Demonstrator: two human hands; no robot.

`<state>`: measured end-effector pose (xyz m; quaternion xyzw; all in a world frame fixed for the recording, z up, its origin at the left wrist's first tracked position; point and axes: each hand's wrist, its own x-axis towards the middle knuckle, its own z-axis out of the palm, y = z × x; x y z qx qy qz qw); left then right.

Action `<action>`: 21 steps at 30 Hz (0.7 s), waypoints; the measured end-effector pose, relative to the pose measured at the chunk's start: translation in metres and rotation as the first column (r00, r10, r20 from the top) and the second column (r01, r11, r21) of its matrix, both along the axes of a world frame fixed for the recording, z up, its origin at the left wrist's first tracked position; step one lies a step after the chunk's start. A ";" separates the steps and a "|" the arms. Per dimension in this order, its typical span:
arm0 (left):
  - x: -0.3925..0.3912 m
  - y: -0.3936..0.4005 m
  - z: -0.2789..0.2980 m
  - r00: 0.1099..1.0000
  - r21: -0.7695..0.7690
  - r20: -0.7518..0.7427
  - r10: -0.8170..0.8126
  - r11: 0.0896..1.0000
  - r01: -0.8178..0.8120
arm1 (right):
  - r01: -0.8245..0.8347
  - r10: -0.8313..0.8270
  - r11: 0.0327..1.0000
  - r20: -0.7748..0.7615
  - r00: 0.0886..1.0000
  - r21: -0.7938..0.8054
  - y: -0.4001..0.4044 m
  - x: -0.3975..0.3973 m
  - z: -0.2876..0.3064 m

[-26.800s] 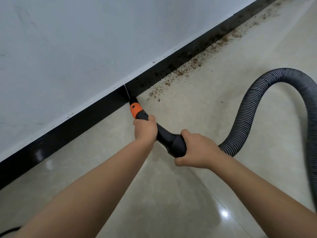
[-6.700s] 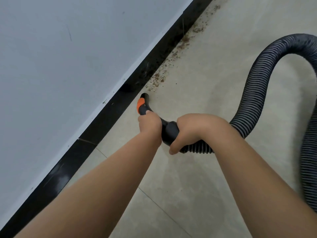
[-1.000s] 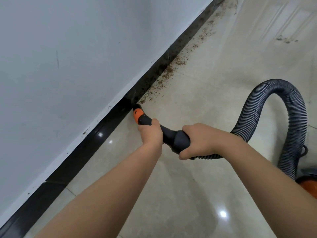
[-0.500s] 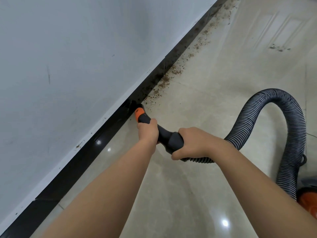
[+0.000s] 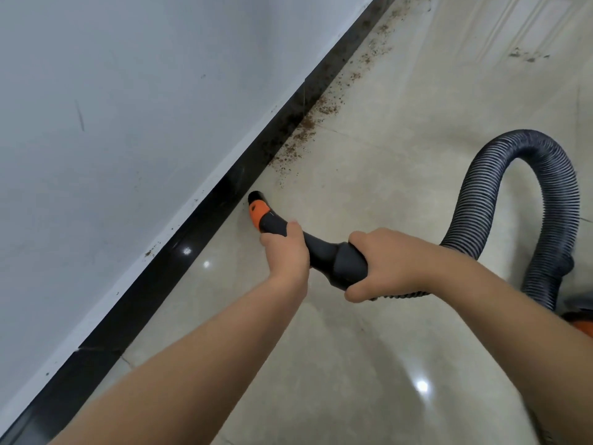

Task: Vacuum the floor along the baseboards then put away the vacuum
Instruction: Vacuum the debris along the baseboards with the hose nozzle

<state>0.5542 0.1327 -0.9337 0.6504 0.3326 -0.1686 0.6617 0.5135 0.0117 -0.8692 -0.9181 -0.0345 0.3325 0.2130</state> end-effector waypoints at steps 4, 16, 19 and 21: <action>-0.029 0.007 0.007 0.995 0.031 -0.037 0.089 0.996 -0.088 | -0.080 0.080 0.997 -0.057 0.995 -0.002 0.001 -0.012 0.013; 0.005 0.028 0.005 0.997 -0.010 -0.058 0.049 0.999 -0.049 | -0.033 0.034 0.996 -0.014 0.999 0.088 0.026 0.008 -0.001; 0.019 0.019 0.006 0.997 0.002 -0.069 0.019 1.000 -0.019 | 0.019 -0.020 0.996 0.008 1.000 0.085 0.022 0.014 -0.003; 0.025 0.016 0.005 0.997 0.003 -0.074 0.011 1.000 -0.010 | 0.030 -0.031 0.997 0.020 0.999 0.073 0.021 0.017 -0.004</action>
